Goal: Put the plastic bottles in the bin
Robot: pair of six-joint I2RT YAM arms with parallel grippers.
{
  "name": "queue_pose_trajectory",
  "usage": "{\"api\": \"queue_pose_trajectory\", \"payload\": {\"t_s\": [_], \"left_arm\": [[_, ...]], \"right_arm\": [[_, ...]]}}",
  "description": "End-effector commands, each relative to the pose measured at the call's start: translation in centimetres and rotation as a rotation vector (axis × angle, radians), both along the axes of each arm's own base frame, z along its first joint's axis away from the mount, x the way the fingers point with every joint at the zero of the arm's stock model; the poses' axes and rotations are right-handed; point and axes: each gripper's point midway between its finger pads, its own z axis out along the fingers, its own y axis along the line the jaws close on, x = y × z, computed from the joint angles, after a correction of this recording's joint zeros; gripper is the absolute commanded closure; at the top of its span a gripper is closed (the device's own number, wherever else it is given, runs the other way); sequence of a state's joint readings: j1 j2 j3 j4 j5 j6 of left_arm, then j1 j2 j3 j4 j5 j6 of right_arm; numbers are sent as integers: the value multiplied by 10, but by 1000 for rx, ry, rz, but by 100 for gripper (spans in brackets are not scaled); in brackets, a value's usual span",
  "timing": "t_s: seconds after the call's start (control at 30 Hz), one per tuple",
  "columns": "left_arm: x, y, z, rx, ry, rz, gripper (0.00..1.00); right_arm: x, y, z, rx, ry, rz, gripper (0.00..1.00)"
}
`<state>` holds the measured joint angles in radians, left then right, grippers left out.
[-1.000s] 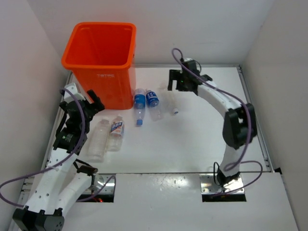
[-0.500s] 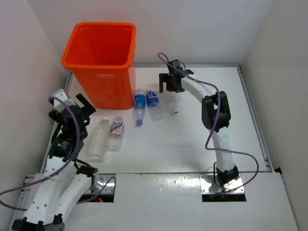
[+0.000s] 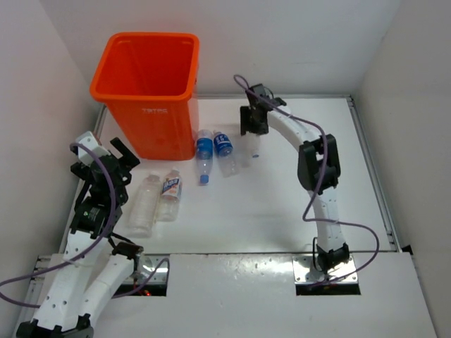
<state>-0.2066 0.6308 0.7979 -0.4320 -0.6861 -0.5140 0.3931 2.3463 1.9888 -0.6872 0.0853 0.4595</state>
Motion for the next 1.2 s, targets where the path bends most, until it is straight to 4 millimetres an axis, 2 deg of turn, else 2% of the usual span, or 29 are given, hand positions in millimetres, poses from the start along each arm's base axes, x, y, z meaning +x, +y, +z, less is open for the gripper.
{"api": "queue_pose_trajectory", "payload": {"t_s": [0.0,0.03,0.07,0.1,0.13,0.17,0.2,0.23,0.27,0.3,0.33,0.43,0.47,0.5,0.53,0.57,0.63,0.67,0.7,0.73,0.77,0.8,0.83,0.9,0.93,1.0,1.1,1.17], "left_arm": [[1,-7,10,-14,-30,-29,0],[1,-7,10,-14,-30,-29,0],[1,-7,10,-14,-30,-29,0],[1,-7,10,-22,-34,-27,0],[1,-7,10,-22,-34,-27,0],[1,-7,10,-22,-34,-27,0],[2,-7,12,-24,-43,-27,0],[2,-7,12,-24,-43,-27,0],[2,-7,8,-22,-34,-27,0],[2,-7,8,-22,-34,-27,0],[2,-7,8,-22,-34,-27,0],[3,-8,10,-24,-43,-27,0],[4,-10,10,-27,-43,-40,0],[4,-11,10,-29,-42,-49,0],[4,-11,10,-29,-42,-49,0],[6,-12,8,-27,-33,-49,0],[7,-12,6,-26,-24,-49,0],[7,-15,6,-26,-24,-58,0],[7,-15,6,-26,-24,-58,0],[9,-15,3,-24,-15,-58,0],[9,-18,3,-24,-15,-69,0],[10,-20,3,-27,-14,-82,0],[11,-25,3,-31,-13,-104,0],[13,-27,2,-25,-8,-115,0],[13,-27,2,-25,-8,-115,0],[13,-27,2,-25,-8,-115,0],[14,-28,2,-20,-4,-128,0],[14,-28,2,-20,-4,-128,0]], "right_arm": [[32,1,178,139,-406,-64,58],[29,7,242,200,-556,-61,62],[27,6,278,217,-651,-84,64],[22,8,295,239,-708,-87,64],[8,18,361,328,-888,-69,64],[0,22,385,352,-968,-47,64],[-7,27,391,379,-1005,-37,64],[-19,38,410,416,-1063,-17,66],[-25,41,439,468,-1148,-24,67],[-28,46,446,489,-1169,-16,68],[-37,55,467,535,-1221,-11,68],[-40,94,482,598,-1275,72,70],[-52,112,507,638,-1337,127,70],[-56,128,511,652,-1346,174,70],[-45,157,490,647,-1319,233,70],[-56,171,516,690,-1366,254,70],[-46,203,504,695,-1356,293,70],[-46,203,504,695,-1356,294,70],[-45,220,499,720,-1367,317,69],[-46,231,492,734,-1366,338,69],[-44,234,490,740,-1376,336,67],[-47,248,483,763,-1383,361,65],[-43,252,476,760,-1378,363,65],[-42,258,476,770,-1388,355,51],[-36,263,463,764,-1362,346,37],[-37,264,463,762,-1360,320,0],[-51,253,483,719,-1394,277,0],[-57,235,508,726,-1437,251,0]]}}
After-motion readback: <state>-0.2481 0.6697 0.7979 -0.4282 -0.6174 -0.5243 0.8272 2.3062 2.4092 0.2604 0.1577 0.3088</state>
